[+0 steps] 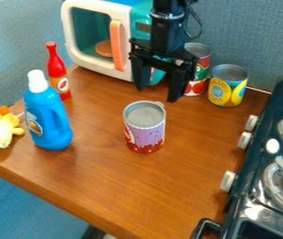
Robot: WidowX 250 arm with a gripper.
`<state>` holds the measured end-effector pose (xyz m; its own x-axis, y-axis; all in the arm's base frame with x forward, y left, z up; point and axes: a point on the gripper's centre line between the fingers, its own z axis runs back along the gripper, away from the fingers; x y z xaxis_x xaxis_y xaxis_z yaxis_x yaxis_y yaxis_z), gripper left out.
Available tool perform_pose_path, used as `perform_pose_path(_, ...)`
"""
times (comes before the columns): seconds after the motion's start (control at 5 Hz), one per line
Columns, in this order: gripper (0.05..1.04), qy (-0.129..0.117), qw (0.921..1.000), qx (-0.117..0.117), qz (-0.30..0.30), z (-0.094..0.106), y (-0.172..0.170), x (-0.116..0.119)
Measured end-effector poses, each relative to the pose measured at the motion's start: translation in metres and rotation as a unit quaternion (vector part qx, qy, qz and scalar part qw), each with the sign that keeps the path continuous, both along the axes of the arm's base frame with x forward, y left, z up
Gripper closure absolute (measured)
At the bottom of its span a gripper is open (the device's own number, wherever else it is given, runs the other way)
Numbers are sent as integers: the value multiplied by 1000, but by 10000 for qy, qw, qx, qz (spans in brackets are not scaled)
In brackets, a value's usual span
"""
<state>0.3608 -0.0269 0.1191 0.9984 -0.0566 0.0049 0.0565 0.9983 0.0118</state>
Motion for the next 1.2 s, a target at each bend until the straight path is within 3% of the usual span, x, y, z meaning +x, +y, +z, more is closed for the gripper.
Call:
perform_pose_path(0.4, 83, -150, 9993, 312, 102, -28, 9, 22)
perform_pose_path(1.0, 83, -311, 9982, 465, 201, -28, 13, 45)
perform_pose_path(1.2, 83, -421, 9970, 579, 293, -39, 16, 52)
